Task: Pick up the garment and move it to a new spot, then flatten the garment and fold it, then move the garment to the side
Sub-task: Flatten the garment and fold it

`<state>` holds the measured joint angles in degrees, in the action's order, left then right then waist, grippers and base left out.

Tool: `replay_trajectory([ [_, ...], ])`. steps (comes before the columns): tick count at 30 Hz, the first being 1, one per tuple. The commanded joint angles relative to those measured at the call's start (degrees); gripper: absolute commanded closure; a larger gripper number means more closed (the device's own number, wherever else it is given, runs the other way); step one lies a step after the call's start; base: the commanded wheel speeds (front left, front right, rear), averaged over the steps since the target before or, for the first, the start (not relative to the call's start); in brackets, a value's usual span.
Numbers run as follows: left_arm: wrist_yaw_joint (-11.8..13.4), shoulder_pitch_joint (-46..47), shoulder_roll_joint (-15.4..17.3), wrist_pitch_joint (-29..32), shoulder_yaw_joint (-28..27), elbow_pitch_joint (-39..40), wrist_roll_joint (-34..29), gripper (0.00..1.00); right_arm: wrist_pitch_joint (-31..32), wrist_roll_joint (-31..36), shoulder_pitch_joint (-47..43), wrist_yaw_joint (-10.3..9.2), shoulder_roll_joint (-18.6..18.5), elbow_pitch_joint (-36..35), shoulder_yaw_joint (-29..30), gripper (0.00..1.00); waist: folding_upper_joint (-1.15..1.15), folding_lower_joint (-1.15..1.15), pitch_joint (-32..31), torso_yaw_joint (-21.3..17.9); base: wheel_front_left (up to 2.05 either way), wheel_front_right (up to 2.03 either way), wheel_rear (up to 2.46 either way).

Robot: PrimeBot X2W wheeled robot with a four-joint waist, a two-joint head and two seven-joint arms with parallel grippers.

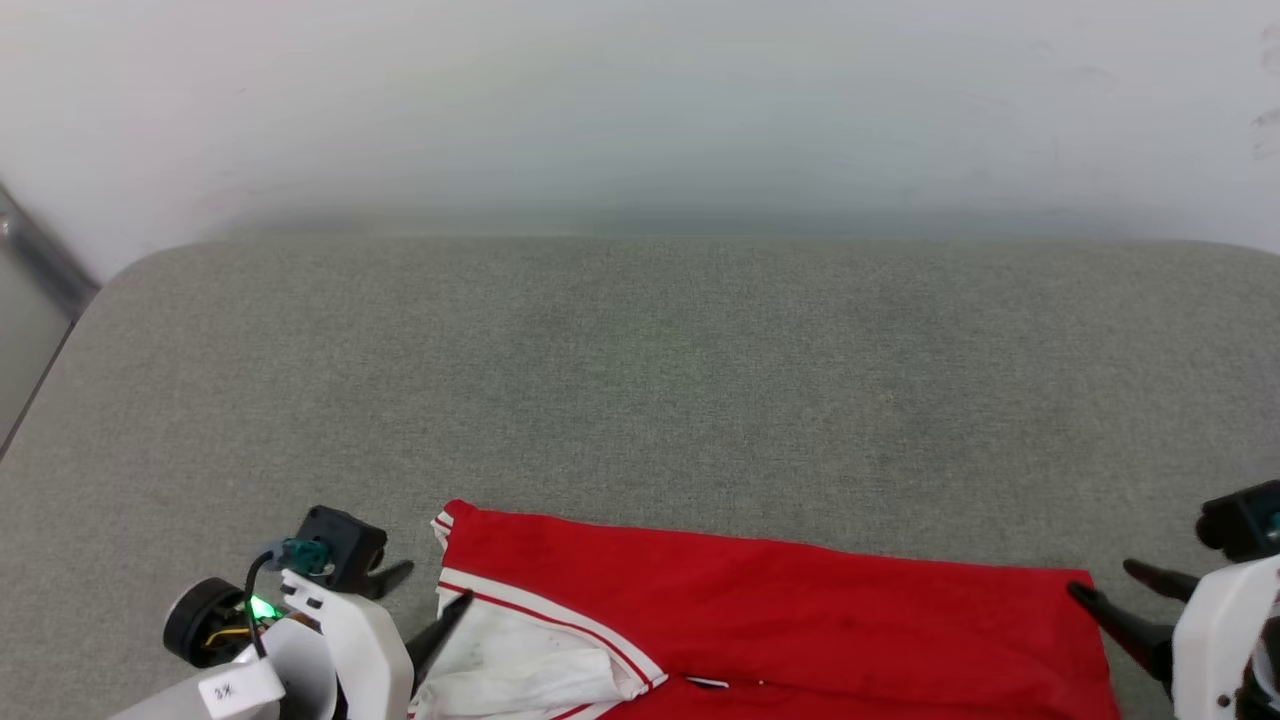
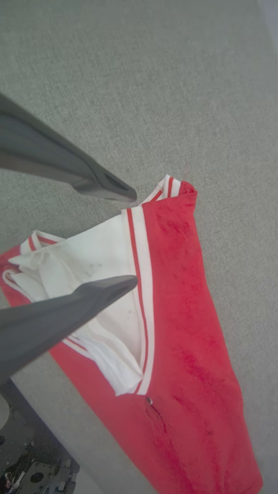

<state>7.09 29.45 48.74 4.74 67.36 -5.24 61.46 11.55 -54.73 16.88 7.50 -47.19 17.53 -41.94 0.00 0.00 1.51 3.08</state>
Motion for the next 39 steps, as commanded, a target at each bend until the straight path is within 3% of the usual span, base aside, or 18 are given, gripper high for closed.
replay_trajectory([
  [1, 1.5, -1.1, 0.0, -2.4, -0.8, 0.4, -1.0, 0.0, -0.9, -1.3, -1.5, -0.02, -0.4, -0.8, 1.6, 0.0, 0.0, 0.0, -0.4, 0.1, 0.0, 0.0, 0.0],
  [5, 6.3, -2.5, -1.2, -10.6, -3.5, 0.3, -2.9, 0.0, -3.2, -2.6, -3.5, -0.02, -2.1, -2.0, 7.4, 0.0, 0.0, 0.0, -0.5, 0.2, 0.0, 0.0, 0.0],
  [9, 10.8, -4.2, -3.2, -17.3, -5.5, -1.4, -5.3, 0.0, -4.2, -3.7, -6.1, -0.02, -0.7, -0.2, 12.5, 0.0, 0.0, 0.0, -0.2, 0.3, 0.0, 0.0, 0.0],
  [14, 15.3, -6.6, -6.5, -19.8, -9.9, -2.9, -8.8, 0.0, -2.2, -5.9, -9.1, -0.02, 2.1, 2.2, 16.4, 0.0, 0.0, 0.0, 0.6, 1.0, 0.0, 0.0, 0.0],
  [18, 17.7, -9.7, -10.0, -20.0, -17.3, -2.1, -15.3, 0.0, -0.4, -7.0, -11.4, -0.02, 4.5, 3.5, 17.8, 0.0, 0.0, 0.0, 1.3, 1.9, 0.0, 0.0, 0.0],
  [26, 18.1, -17.7, -17.2, -20.0, -31.2, -0.2, -28.8, 0.0, 3.3, -9.0, -14.1, -0.02, 9.5, 5.6, 17.4, 0.0, 0.0, 0.0, 2.3, 3.1, 0.0, 0.0, 0.0],
  [36, 15.2, -25.6, -26.3, -19.9, -45.4, 3.1, -41.6, 0.0, 6.7, -11.3, -16.3, -0.01, 14.7, 3.7, 13.3, 0.0, 0.0, 0.0, 2.9, 3.8, 0.0, 0.0, 0.0],
  [37, 14.9, -26.2, -27.2, -19.9, -46.6, 3.3, -42.7, 0.0, 6.7, -11.0, -16.3, -0.01, 14.8, 3.6, 13.0, 0.44, 0.0, 0.0, 2.8, 3.9, 0.0, 0.0, 0.0],
  [38, 14.6, -26.8, -28.0, -19.9, -47.6, 3.6, -43.8, 0.0, 6.0, -10.6, -16.1, -0.01, 14.9, 3.7, 13.1, 0.68, 0.0, 0.0, 2.8, 3.9, 0.0, 0.0, 0.0],
  [39, 14.3, -27.4, -28.9, -19.9, -48.9, 3.9, -44.7, 0.0, 5.5, -10.4, -15.8, -0.01, 14.9, 3.9, 13.3, 1.0, 0.0, 0.0, 2.7, 4.0, 0.0, 0.0, 0.0],
])
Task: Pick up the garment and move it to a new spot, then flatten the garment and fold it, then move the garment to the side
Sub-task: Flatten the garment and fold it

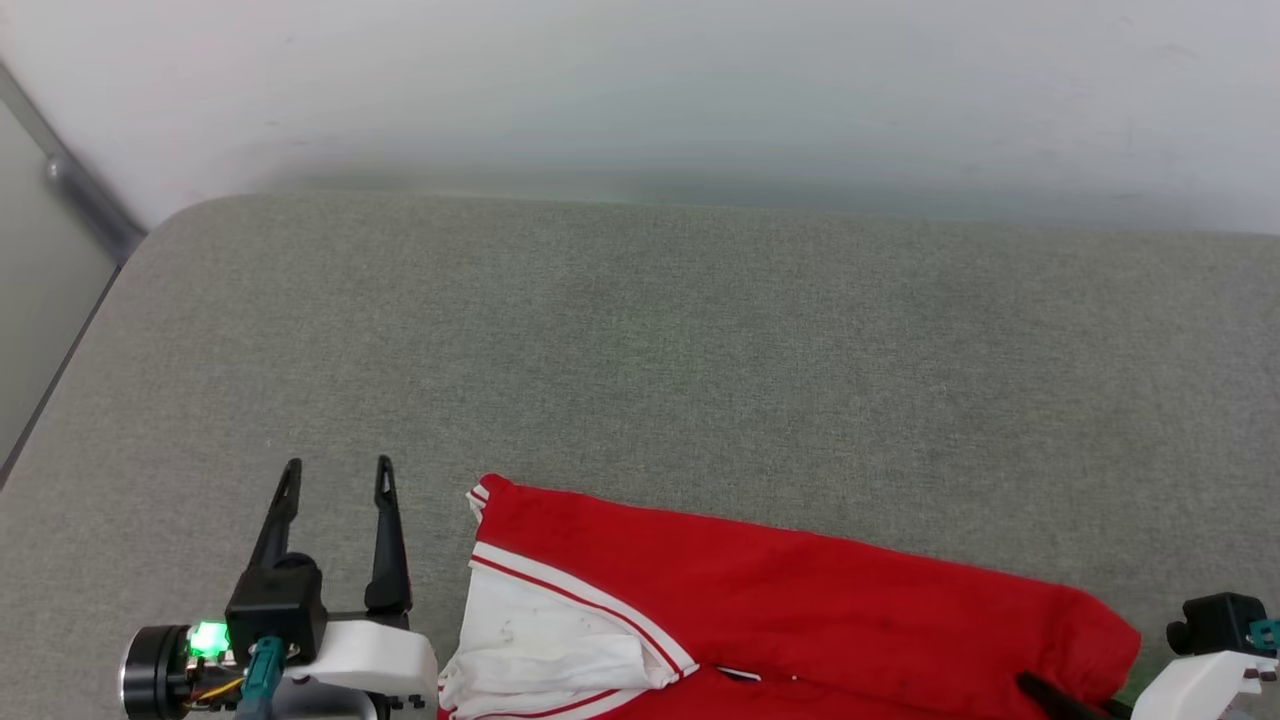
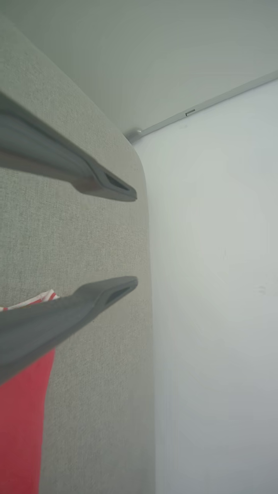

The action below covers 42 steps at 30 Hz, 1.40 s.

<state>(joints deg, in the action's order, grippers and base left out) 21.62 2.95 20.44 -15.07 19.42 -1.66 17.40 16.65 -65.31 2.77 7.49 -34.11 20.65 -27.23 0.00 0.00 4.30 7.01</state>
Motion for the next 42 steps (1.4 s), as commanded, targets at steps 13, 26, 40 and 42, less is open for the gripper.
replay_trajectory([
  [13, -5.7, -6.0, -8.4, -0.1, -9.4, 0.4, -10.1, 0.0, -2.5, 0.2, 0.9, -0.05, -4.0, 3.5, 4.3, 1.0, 0.0, 0.0, -1.9, 0.0, 0.0, 0.0, 0.0],
  [26, -9.9, -8.4, -11.4, -0.1, -13.1, 0.2, -14.0, 0.0, 7.8, 1.3, -0.4, -0.01, -9.8, -9.1, 5.1, 1.0, 0.0, 0.0, -3.7, -0.1, 0.0, 0.0, 0.0],
  [40, -12.5, -6.0, -13.8, -0.1, -14.1, 1.5, -15.7, 0.0, 21.1, 15.2, 13.7, -0.01, 2.1, -25.4, -8.9, 1.0, 0.0, 0.0, -1.1, 1.6, 0.0, 0.0, 0.0],
  [42, -12.5, -5.9, -13.9, -0.1, -14.2, 1.6, -15.8, 0.0, 21.3, 15.6, 15.1, -0.01, 3.4, -24.7, -10.3, 1.0, 0.0, 0.0, -0.9, 1.7, 0.0, 0.0, 0.0],
])
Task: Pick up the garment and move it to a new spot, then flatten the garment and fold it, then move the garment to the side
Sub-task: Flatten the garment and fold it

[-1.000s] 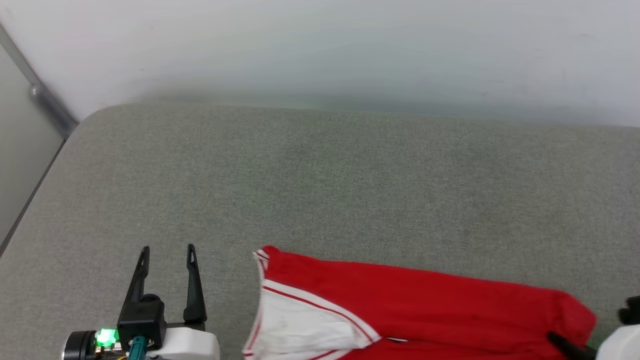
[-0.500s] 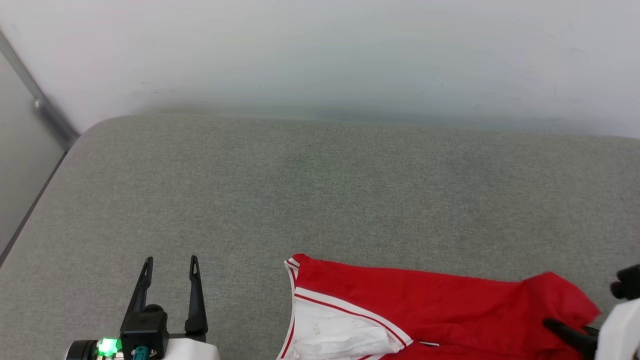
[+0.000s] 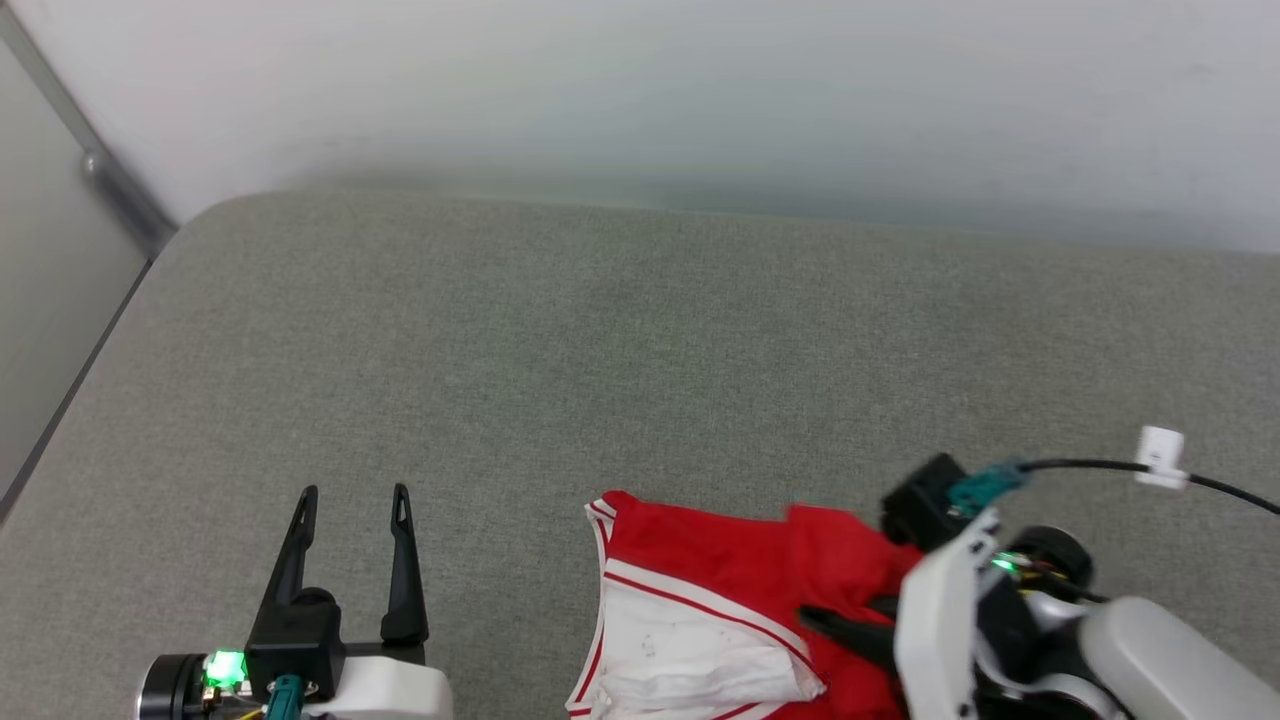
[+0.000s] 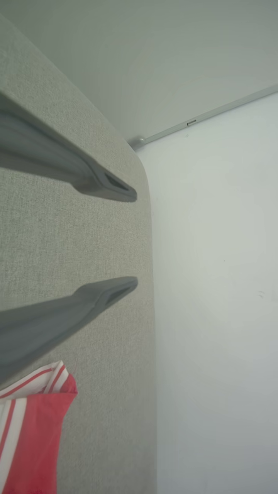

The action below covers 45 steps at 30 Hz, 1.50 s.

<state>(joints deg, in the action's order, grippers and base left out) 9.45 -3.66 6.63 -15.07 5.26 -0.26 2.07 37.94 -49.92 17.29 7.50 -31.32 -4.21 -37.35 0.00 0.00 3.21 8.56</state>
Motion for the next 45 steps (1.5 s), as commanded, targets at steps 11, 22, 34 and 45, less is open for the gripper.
replay_trajectory([
  [11, -1.2, 2.9, -1.6, -0.1, 0.5, -0.1, -0.7, 0.0, -3.0, 6.3, 15.1, -0.02, 11.7, 15.3, -14.0, 1.0, 0.0, 0.0, 3.4, 2.2, 0.0, 0.0, 0.0],
  [22, -1.3, 3.2, -2.5, -0.1, -0.3, -0.5, -0.8, 0.0, -10.8, 6.3, 17.4, -0.02, 16.6, 30.2, -21.4, 0.72, 0.0, 0.0, 4.3, 3.3, 0.0, 0.0, 0.0],
  [34, -1.9, 0.1, -2.5, -0.1, -2.0, -0.2, -0.7, 0.0, -29.7, 9.3, 17.3, -0.02, 8.8, 22.2, -11.3, 0.0, 0.0, 0.0, -0.6, -0.4, 0.0, 0.0, 0.0],
  [45, -2.3, -2.1, -2.6, -0.1, -2.5, 0.0, -1.3, 0.0, -49.3, 27.6, 4.1, -0.02, 10.5, 21.2, 17.3, 0.0, 0.0, 0.0, -3.7, -3.2, 0.0, 0.0, 0.0],
])
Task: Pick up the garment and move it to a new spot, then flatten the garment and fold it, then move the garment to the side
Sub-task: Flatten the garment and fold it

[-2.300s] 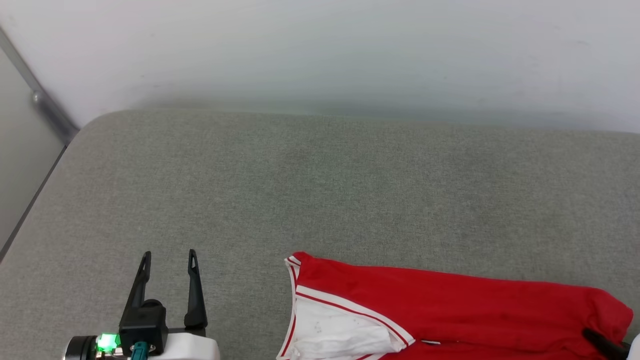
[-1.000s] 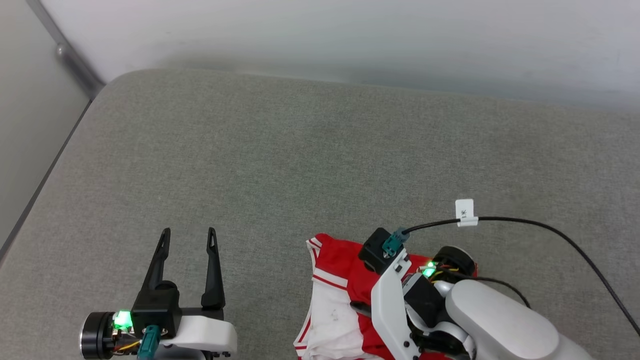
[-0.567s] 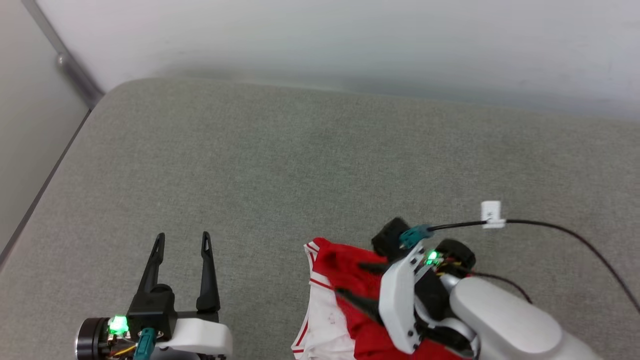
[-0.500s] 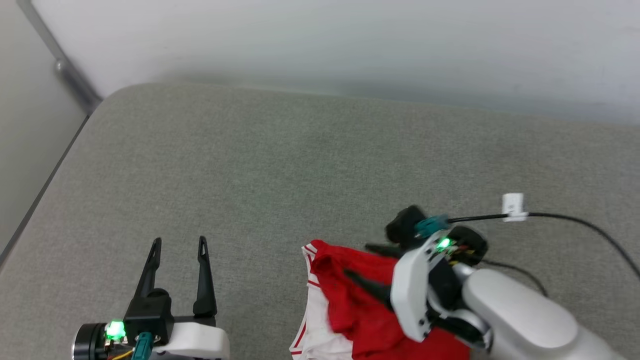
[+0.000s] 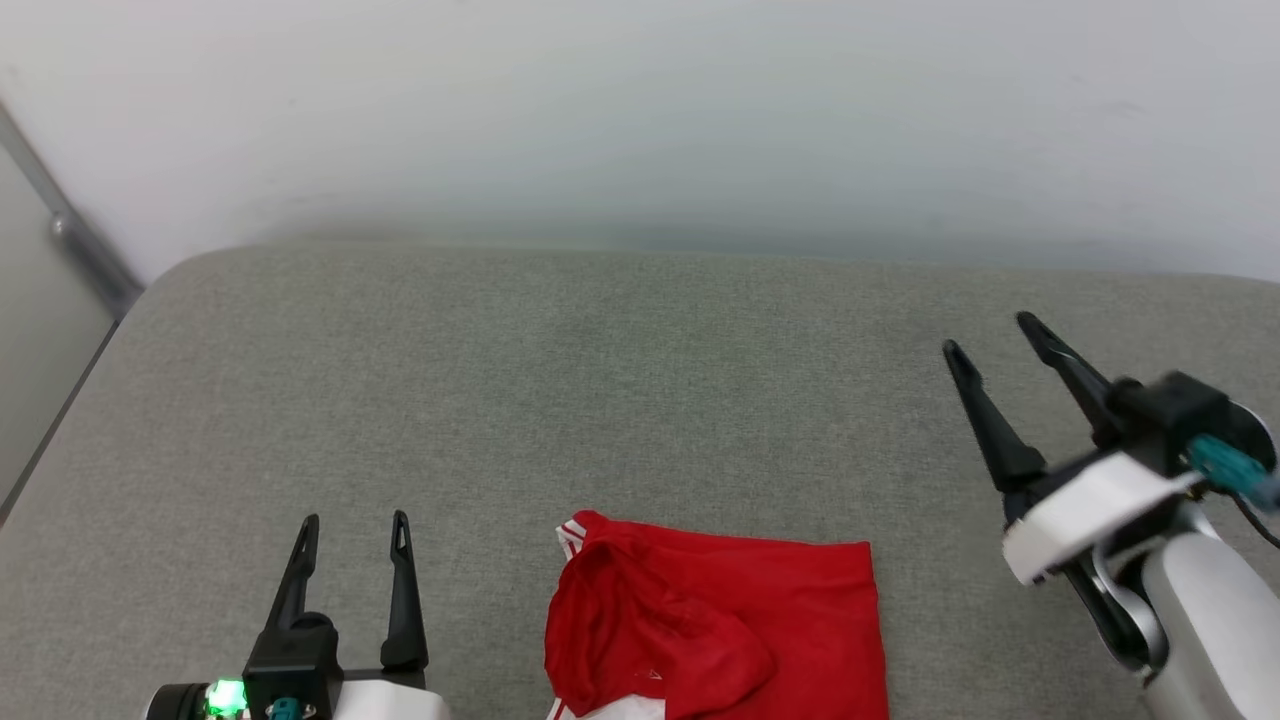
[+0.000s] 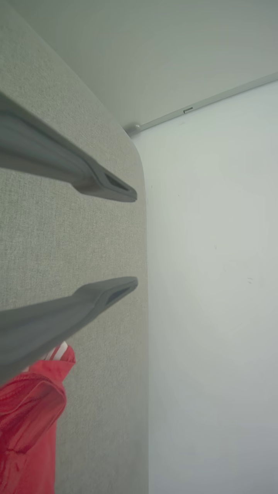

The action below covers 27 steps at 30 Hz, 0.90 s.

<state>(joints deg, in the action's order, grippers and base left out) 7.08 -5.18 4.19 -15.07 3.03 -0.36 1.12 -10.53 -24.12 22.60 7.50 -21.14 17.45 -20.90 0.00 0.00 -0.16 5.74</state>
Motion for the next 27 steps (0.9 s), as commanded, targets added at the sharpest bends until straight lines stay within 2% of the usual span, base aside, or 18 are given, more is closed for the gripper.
replay_trajectory([
  [1, 0.1, -0.6, -0.2, -0.1, -0.3, 0.2, -0.4, 0.0, -1.9, 3.1, -3.0, -0.02, 1.5, -0.8, 3.3, 0.0, 0.0, 0.0, -0.4, -0.6, 0.0, 0.0, 0.0],
  [6, -0.1, -1.5, -0.1, -0.1, -0.7, 0.3, -0.4, 0.0, -4.3, 8.5, -11.2, -0.03, 6.5, -4.0, 12.9, 0.0, 0.0, 0.0, -0.8, -1.3, 0.0, 0.0, 0.0],
  [13, -0.5, -2.6, 0.1, -0.1, -1.1, 0.4, -0.4, 0.0, -4.6, 13.0, -20.9, -0.02, 13.6, -12.1, 20.9, 0.0, 0.0, 0.0, -1.2, -2.1, 0.0, 0.0, 0.0],
  [19, -0.9, -3.3, 0.1, -0.1, -1.0, 0.8, -0.5, 0.0, -4.6, 14.9, -27.8, -0.02, 17.0, -16.0, 24.4, 0.0, 0.0, 0.0, -1.5, -2.1, 0.0, 0.0, 0.0],
  [27, -1.4, -3.9, 0.2, -0.1, -0.8, 0.9, -0.6, 0.0, -4.6, 15.1, -31.0, -0.02, 18.2, -17.6, 25.9, 0.0, 0.0, 0.0, -1.3, -2.2, 0.0, 0.0, 0.0],
])
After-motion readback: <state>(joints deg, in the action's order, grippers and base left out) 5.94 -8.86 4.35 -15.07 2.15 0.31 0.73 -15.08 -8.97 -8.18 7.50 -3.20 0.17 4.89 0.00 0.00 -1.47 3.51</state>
